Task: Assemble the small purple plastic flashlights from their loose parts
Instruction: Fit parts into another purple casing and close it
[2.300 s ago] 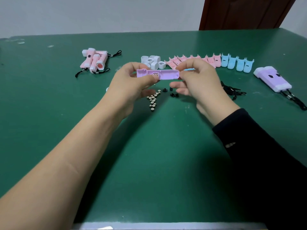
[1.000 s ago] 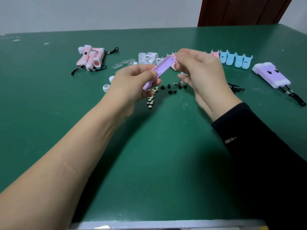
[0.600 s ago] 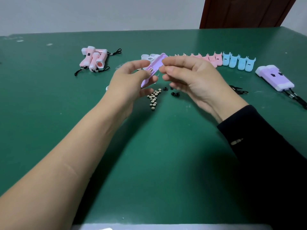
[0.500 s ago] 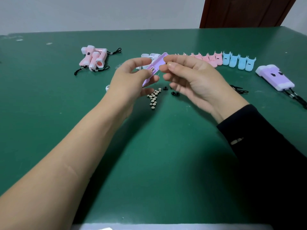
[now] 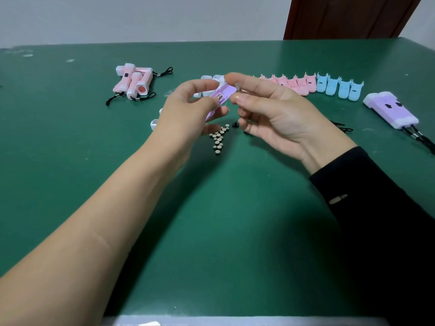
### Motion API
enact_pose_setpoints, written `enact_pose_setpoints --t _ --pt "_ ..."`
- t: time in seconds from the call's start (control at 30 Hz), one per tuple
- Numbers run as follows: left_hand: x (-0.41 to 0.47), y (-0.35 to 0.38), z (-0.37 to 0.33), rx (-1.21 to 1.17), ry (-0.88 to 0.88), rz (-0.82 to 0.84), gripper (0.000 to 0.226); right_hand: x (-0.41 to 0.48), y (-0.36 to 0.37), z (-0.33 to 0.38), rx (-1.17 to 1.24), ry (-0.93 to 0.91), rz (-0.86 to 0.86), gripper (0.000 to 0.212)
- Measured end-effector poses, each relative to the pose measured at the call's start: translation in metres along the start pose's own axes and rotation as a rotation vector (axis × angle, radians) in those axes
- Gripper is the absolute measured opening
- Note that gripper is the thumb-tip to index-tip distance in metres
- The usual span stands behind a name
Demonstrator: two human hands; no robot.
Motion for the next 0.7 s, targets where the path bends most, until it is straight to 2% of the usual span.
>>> enact_pose_setpoints --t 0.13,0.3,0.5,0.7 --pt "-0.001 0.001 -0.001 -0.005 0.020 0.000 0.021 -0.001 0.003 0.002 -0.055 -0.008 0.015 0.026" --pt "-0.002 0.003 -0.004 0.018 0.068 0.019 0.013 -0.002 -0.002 0.001 -0.094 0.014 -0.062 0.017" --pt "-0.004 0.005 -0.009 0.086 0.133 0.024 0.025 -0.001 -0.011 -0.004 -0.026 0.066 -0.164 0.014" --pt "-0.005 0.006 -0.009 0.132 0.146 0.038 0.016 -0.003 -0.015 -0.012 0.079 0.158 -0.214 0.009"
Point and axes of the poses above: each hand's wrist, its own x-axis towards the middle knuckle, its own y-axis out of the palm, z = x × y, the point moved 8 cm from there along x, towards the middle knuckle, and after that the axes turned 4 degrees about -y, right-handed, at the moved point
